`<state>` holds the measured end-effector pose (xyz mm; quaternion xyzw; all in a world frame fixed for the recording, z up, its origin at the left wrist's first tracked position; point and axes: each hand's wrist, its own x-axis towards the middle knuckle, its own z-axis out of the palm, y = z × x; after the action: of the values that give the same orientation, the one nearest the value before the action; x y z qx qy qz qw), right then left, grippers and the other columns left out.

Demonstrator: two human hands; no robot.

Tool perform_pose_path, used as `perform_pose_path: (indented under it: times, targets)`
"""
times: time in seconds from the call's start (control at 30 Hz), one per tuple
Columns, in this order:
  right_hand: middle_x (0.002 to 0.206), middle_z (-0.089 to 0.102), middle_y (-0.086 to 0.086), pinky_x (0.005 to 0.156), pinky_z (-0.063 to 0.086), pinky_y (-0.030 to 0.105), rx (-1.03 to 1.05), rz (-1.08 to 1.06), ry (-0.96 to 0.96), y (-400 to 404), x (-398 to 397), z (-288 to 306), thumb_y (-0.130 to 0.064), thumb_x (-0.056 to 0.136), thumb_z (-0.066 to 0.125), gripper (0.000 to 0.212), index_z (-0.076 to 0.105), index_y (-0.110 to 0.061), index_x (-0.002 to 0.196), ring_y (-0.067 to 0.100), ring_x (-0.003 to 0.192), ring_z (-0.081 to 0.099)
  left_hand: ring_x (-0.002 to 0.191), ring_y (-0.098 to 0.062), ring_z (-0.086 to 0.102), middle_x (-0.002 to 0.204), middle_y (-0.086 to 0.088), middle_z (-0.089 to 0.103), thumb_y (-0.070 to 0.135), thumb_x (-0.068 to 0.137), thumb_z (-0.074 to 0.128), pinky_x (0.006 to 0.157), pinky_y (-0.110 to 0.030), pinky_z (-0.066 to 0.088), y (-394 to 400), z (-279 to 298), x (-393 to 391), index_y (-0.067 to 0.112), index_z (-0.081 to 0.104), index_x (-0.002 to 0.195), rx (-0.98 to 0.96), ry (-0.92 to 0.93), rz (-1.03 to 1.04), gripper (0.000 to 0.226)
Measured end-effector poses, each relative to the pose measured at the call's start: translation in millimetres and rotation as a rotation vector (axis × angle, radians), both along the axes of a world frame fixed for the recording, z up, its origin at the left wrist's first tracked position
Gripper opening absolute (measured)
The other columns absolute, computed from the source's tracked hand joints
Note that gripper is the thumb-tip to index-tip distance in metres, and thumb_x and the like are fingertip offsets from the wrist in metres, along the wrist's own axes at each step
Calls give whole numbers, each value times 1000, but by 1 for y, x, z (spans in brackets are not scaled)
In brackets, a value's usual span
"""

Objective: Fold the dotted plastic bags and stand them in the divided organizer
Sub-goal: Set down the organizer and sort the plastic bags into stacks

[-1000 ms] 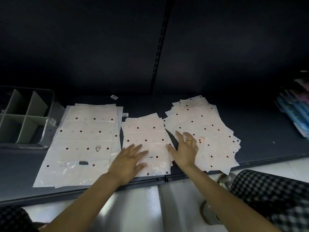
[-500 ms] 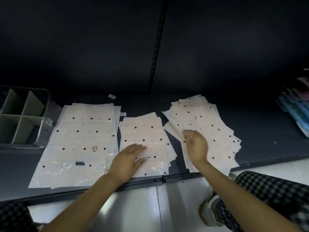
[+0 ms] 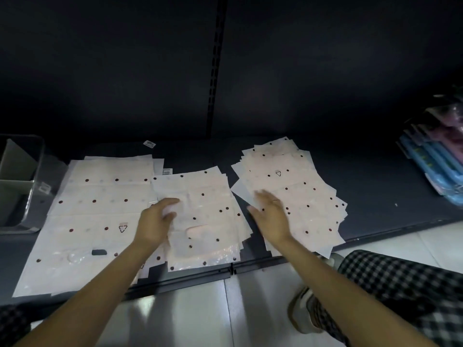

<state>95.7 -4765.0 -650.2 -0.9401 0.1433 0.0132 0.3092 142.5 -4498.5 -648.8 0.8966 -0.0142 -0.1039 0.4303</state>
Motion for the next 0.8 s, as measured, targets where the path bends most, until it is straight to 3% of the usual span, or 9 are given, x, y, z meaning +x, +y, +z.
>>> perform_pose_path:
  times: [0.1, 0.17, 0.23, 0.4, 0.53, 0.63, 0.73, 0.77, 0.8]
  targets:
    - [159, 8, 3, 117, 13, 33, -284, -78, 207, -60, -7, -19, -50, 91, 50, 71, 19, -25, 150, 23, 146, 5, 116, -27, 54, 128, -9, 59, 3, 89, 59, 96, -25, 36, 8, -4, 5, 12, 59, 125, 47, 11, -97, 36]
    - [159, 5, 2, 118, 11, 36, -339, -24, 280, -79, -17, -30, -56, 91, 44, 67, 19, -33, 149, 25, 146, 2, 119, -27, 50, 129, -11, 56, 5, 89, 60, 95, -23, 33, 10, -6, 7, 15, 54, 129, 48, 28, -169, 41]
    - [158, 13, 0, 118, 11, 35, -328, -27, 240, -83, -22, -37, -54, 93, 43, 55, 30, -37, 144, 24, 146, 7, 121, -25, 48, 132, -9, 54, 7, 89, 60, 94, -19, 30, 12, -9, 8, 18, 51, 133, 34, 54, -230, 46]
    - [150, 37, 0, 116, 18, 33, -211, -186, 45, -73, -19, -36, -32, 98, 45, 33, 58, -28, 128, 22, 142, 22, 121, -26, 45, 134, -8, 43, 15, 87, 65, 94, -24, 33, 10, -13, 6, 27, 34, 143, 43, 75, -254, 65]
    - [145, 44, -1, 116, 19, 35, -95, -308, 6, -63, -12, -23, -32, 100, 41, 34, 62, -18, 123, 20, 141, 24, 131, -28, 28, 149, -9, 17, 24, 84, 69, 103, -39, 35, 5, -6, 2, 21, 28, 146, 75, -104, -8, 74]
    - [138, 51, 2, 112, 32, 39, 99, -308, -174, -38, -6, -10, -26, 99, 46, 33, 62, -10, 122, 22, 139, 27, 130, -24, 30, 148, -8, 25, 30, 86, 65, 102, -38, 35, -4, 5, 2, 21, 34, 144, 12, -207, 13, 66]
    - [135, 53, 1, 106, 35, 19, 240, -174, -249, 1, 0, 1, -21, 97, 49, 31, 59, -10, 124, 22, 136, 32, 116, -12, 46, 143, -1, 39, 40, 87, 58, 95, -27, 38, -22, 17, -3, 32, 31, 143, -169, -40, -169, 62]
    - [135, 51, -2, 105, 37, 20, 339, -125, -233, 15, 1, 5, -21, 97, 50, 32, 58, -11, 126, 21, 136, 32, 116, -11, 47, 144, 1, 38, 46, 86, 55, 94, -25, 40, -29, 21, -6, 38, 28, 143, -231, 39, -197, 63]
    - [135, 50, -4, 105, 41, 29, 432, -66, -196, 30, 2, 8, -23, 97, 50, 33, 57, -13, 127, 19, 137, 31, 119, -12, 48, 146, 1, 35, 53, 84, 51, 95, -26, 41, -36, 25, -8, 44, 23, 143, -309, 129, -191, 66]
